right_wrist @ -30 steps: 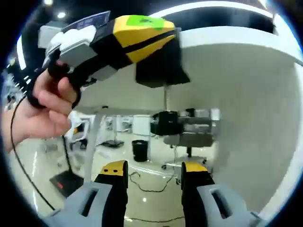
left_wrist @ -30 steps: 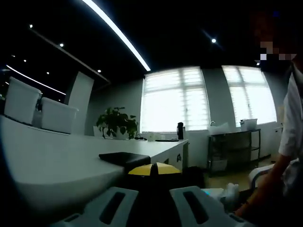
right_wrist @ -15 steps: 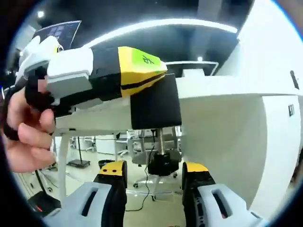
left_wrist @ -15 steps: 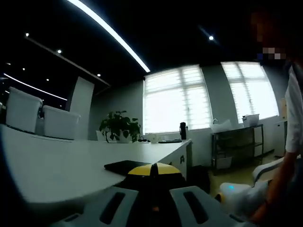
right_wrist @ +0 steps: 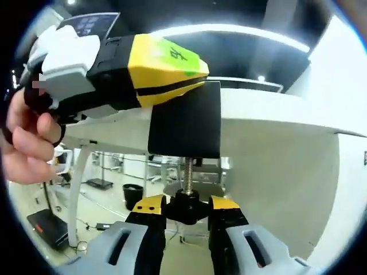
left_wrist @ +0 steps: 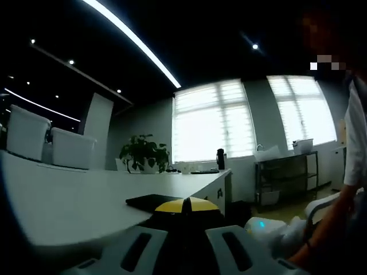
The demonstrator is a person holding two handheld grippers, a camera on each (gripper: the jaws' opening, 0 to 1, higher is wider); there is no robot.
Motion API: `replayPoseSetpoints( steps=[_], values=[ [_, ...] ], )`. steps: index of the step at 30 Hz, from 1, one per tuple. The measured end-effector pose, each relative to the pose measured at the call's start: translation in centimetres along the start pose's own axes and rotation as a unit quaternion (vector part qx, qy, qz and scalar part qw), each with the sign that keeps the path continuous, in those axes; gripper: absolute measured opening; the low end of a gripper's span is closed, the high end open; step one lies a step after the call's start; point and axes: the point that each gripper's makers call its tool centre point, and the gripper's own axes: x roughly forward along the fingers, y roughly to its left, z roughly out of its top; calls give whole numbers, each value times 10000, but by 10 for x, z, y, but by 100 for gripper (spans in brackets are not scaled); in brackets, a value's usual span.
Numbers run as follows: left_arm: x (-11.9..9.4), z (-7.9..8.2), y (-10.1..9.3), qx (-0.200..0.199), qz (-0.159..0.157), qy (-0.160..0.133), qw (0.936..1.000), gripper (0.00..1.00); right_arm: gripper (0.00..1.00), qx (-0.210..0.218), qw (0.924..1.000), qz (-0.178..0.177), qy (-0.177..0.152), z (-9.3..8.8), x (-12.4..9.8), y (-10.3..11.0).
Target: Clamp the fixed fixture on the desktop, loosen the retaining clip, secure it to the edge of the desk, and tighten the retaining clip.
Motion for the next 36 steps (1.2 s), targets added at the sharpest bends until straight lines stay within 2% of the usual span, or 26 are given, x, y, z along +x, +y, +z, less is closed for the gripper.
replayPoseSetpoints(
  steps=[2,4,6,8,9,10,13,17,19,21,23,24,27,28,29,30,32,34,36],
  values=[
    [0,0,0,-16,-16,-29,10000,2,27,-12,9988,494,-34,0,2,3],
    [-1,0,0,-42,-28,-42,10000,2,27,27,9940,1087,-64,0,3,7],
    [-1,0,0,-39,-38,-52,10000,2,27,22,9853,1709,4,-3,5,12],
    [-1,0,0,-55,-40,-53,10000,2,27,-188,9766,2143,58,2,-1,12],
    [-1,0,0,-62,-39,-58,10000,2,27,-185,9726,2312,128,-3,6,3],
    [-1,0,0,-67,-43,-61,9999,2,27,-174,9675,2518,149,-4,8,3],
    [-1,0,0,-50,-45,-67,10000,2,27,86,9578,2859,284,-4,11,13],
    [-1,-1,0,-27,-33,-23,10000,2,27,1,9537,2992,302,-6,7,21],
    [-2,-2,0,-20,-36,-28,10000,2,28,-31,9561,2916,286,-6,6,21],
    [-1,-1,1,-43,-40,-45,10000,2,29,168,9670,2533,221,-6,5,14],
    [-1,-2,1,-50,-46,-43,10000,2,30,148,9769,2112,284,-13,-5,7],
    [-1,-2,1,-43,-37,-34,10000,2,30,260,9847,1699,282,-20,-11,-2],
    [-1,-2,1,-35,-21,-20,10000,2,33,379,9967,653,292,-29,-31,-29],
    [-1,-2,1,-40,-25,-23,10000,2,32,435,9978,398,291,-28,-38,-35],
    [-1,-2,1,-35,-21,-22,10000,2,30,671,9977,-12,106,-22,-46,-45],
    [-1,-2,1,-11,-14,-17,10000,2,29,782,9967,-148,-180,-12,-54,-48],
    [-1,-2,1,18,-12,-18,10000,2,29,925,9952,-311,-95,-11,-58,-47],
    [-1,-2,1,-24,-12,-17,10000,2,29,818,9960,-356,-33,-8,-54,-45],
    [-1,-2,1,-56,-18,-11,10000,2,30,505,9981,-353,17,-2,-50,-36]
  ],
)
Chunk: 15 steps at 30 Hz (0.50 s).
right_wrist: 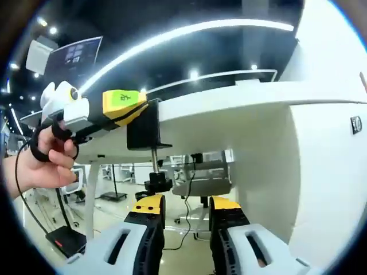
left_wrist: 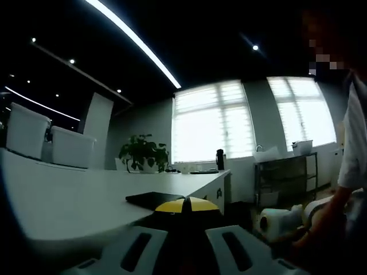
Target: Clamp the fixed fixture on the desktop, loosen the retaining clip, secure it to the edge of the desk, and tighten the retaining clip.
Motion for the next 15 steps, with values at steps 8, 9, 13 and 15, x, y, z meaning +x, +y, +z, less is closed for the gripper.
replayPoseSetpoints(
  steps=[8,9,13,15],
  values=[
    [0,0,-1,57,17,11,10000,2,34,-682,9975,-132,-102,12,11,36],
    [-1,0,-1,54,13,7,10000,2,34,-774,9967,-237,-72,12,12,34],
    [-1,0,-2,61,22,9,10000,2,34,-849,9952,-477,25,9,24,28],
    [-1,0,-2,41,17,0,10000,2,33,-665,9967,-450,100,7,30,29]
  ],
)
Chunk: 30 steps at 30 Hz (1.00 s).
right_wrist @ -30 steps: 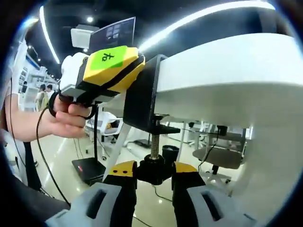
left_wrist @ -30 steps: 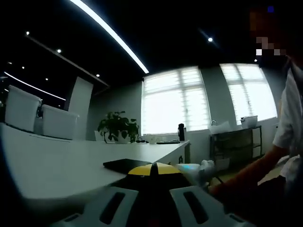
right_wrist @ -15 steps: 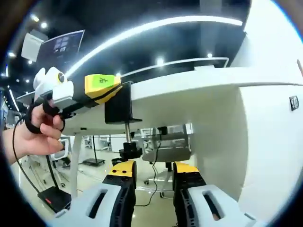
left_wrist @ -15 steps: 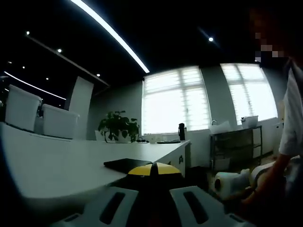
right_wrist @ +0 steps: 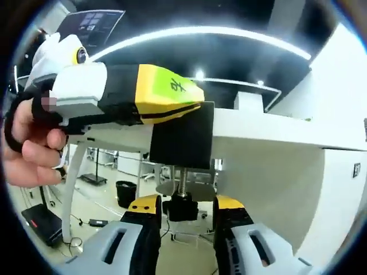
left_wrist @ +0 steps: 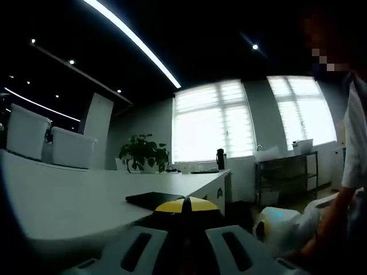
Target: Clamp the fixed fixture on the desktop, loosen the retaining clip, secure it to the edge of the desk, and tighten the retaining clip.
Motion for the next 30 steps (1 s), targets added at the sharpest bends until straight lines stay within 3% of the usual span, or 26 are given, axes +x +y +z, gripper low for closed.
replayPoseSetpoints(
  steps=[3,6,9,11,14,15,17,18,22,25,27,30],
  values=[
    [0,0,-1,-9,-12,-6,10000,2,26,-127,9997,66,197,-7,5,6],
    [1,-1,-1,11,-23,-5,10000,2,25,-13,9995,238,202,-9,7,7],
    [1,-1,-1,-21,-44,-31,10000,2,25,112,9974,714,70,-7,6,10],
    [1,-1,-1,-22,-49,-24,10000,2,25,-35,9938,1111,-1,-7,11,12],
    [0,-2,-2,34,-49,-5,10000,2,25,-129,9817,1896,-101,-7,10,16],
    [0,-3,-2,67,-65,17,10000,2,25,-51,9725,2327,-67,-6,4,19],
    [0,-3,-2,70,-79,77,9999,2,25,-305,9648,2611,-54,-6,6,12],
    [1,-3,-2,36,-79,113,9999,2,25,-511,9550,2922,-53,-7,12,16],
    [0,-4,-3,108,-88,115,9998,2,25,-521,9335,3548,4,-6,16,30],
    [0,-3,-3,106,-97,89,9999,2,26,-140,9259,3772,180,-10,21,29],
    [0,-5,-4,125,-88,122,9998,2,27,35,9339,3563,287,-12,19,23],
    [0,-7,-5,212,-74,157,9996,2,38,132,9519,3058,106,-13,12,13]
  ],
)
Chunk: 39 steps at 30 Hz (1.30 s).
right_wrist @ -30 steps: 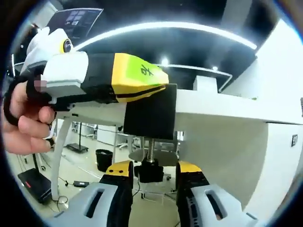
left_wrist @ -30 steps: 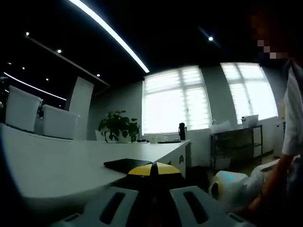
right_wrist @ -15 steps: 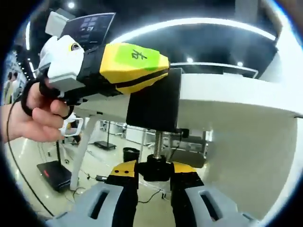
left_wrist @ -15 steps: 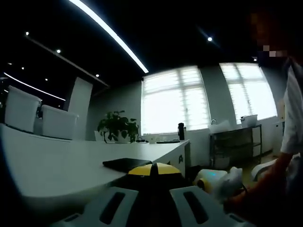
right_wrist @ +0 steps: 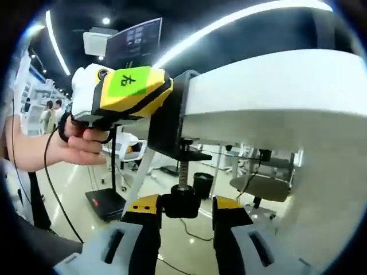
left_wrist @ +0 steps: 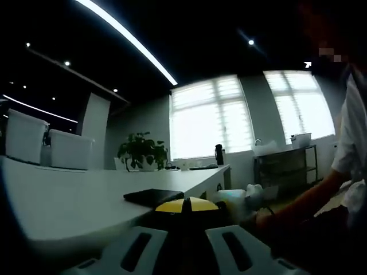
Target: Clamp the fixed fixture on the desktop, loosen the retaining clip, secure it to the edge of the desk, and tighten the retaining clip.
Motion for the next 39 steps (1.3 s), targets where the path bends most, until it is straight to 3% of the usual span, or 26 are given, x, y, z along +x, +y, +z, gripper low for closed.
replayPoseSetpoints(
  steps=[3,5,7,10,12,14,15,16,18,19,26,31,37,39],
  values=[
    [0,0,0,-52,-11,4,10000,2,38,61,9971,-728,220,-25,-18,1],
    [-1,0,0,-69,-10,-17,10000,2,38,-315,9888,-1368,500,-36,-35,8],
    [-1,0,0,-87,-4,-32,10000,2,35,-148,9833,-1768,413,-33,-42,17],
    [0,0,1,-133,25,-28,9999,2,35,246,9782,-2059,100,-18,-44,28],
    [0,0,1,13,53,32,10000,2,35,-99,9750,-2211,186,-7,-37,30],
    [2,0,0,249,77,150,9995,2,35,-374,9626,-2671,245,0,-34,21],
    [3,0,0,283,83,167,9994,2,35,-480,9563,-2850,439,-3,-34,18],
    [3,0,0,306,87,169,9994,2,35,-468,9576,-2806,456,-3,-26,19],
    [3,0,1,314,100,148,9993,2,35,-215,9530,-3008,293,2,-24,13],
    [3,0,1,304,101,106,9994,2,35,-69,9523,-3043,216,3,-23,12],
    [3,2,3,92,93,30,9999,2,30,-103,9506,-3093,229,2,-16,3],
    [4,2,2,139,85,32,9999,2,25,-105,9555,-2942,172,1,-12,4],
    [3,3,3,93,76,-19,9999,2,25,-54,9754,-2203,-64,2,-11,8],
    [3,3,3,75,68,-45,9999,2,25,-207,9854,-1689,-66,2,-11,11]
  ],
)
